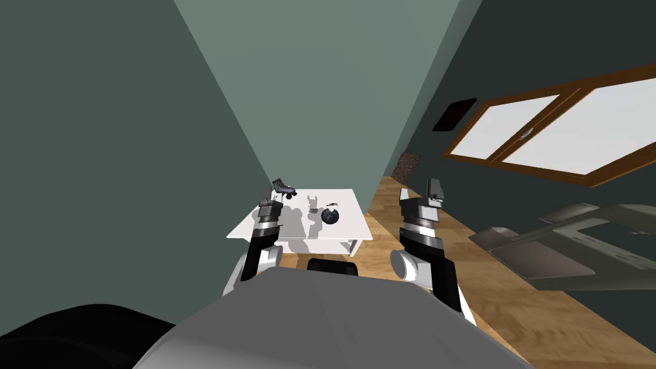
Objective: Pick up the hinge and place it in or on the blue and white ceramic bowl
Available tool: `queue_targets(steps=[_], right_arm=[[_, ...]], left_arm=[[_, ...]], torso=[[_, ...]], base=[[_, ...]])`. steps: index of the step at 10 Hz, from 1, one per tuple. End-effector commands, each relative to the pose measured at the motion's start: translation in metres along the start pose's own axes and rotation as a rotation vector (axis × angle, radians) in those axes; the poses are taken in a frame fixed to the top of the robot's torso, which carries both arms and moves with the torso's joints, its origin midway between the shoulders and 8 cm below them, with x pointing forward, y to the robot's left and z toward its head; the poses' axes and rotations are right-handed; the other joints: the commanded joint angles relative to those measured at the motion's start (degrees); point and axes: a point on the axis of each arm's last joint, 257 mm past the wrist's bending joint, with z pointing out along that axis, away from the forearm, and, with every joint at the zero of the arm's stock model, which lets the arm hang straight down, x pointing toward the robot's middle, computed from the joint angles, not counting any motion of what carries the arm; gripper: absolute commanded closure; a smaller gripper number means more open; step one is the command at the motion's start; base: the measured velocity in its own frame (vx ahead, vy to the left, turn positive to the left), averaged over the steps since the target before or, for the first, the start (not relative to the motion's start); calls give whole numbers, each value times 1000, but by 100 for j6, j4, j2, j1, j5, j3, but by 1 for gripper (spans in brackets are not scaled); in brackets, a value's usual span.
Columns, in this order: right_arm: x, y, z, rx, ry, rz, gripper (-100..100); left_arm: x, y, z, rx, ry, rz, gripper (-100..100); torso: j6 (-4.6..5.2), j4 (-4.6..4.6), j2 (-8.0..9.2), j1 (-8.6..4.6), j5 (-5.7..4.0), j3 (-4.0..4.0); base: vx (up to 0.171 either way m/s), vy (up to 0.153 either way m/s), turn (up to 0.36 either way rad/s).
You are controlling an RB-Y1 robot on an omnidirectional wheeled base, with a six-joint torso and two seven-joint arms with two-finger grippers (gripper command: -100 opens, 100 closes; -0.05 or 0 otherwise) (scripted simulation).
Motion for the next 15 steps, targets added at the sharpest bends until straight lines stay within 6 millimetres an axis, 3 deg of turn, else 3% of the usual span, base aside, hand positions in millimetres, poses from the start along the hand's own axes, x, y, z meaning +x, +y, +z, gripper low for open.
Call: queue_targets(steps=[1, 4, 7, 9, 15], right_arm=[[0, 0, 0, 0, 0, 0, 0], [0, 0, 0, 0, 0, 0, 0], [0, 0, 0, 0, 0, 0, 0], [0, 0, 0, 0, 0, 0, 0], [0, 0, 0, 0, 0, 0, 0]], left_arm=[[3, 4, -1, -9, 29, 11, -100], [6, 26, -7, -59, 89, 21, -100], [4, 65, -16, -151, 133, 14, -100], [-4, 99, -22, -231, 151, 8, -100], [-26, 156, -31, -368, 160, 8, -100]], torso=[[0, 0, 0, 0, 0, 0], [1, 0, 3, -11, -2, 1], [2, 1, 5, -14, -3, 2], [2, 1, 4, -9, -2, 2], [2, 1, 2, 1, 0, 1]], base=[[-2, -12, -24], [-9, -34, -63], [-14, -41, -130], [-13, -29, -196], [-9, -7, -140]])
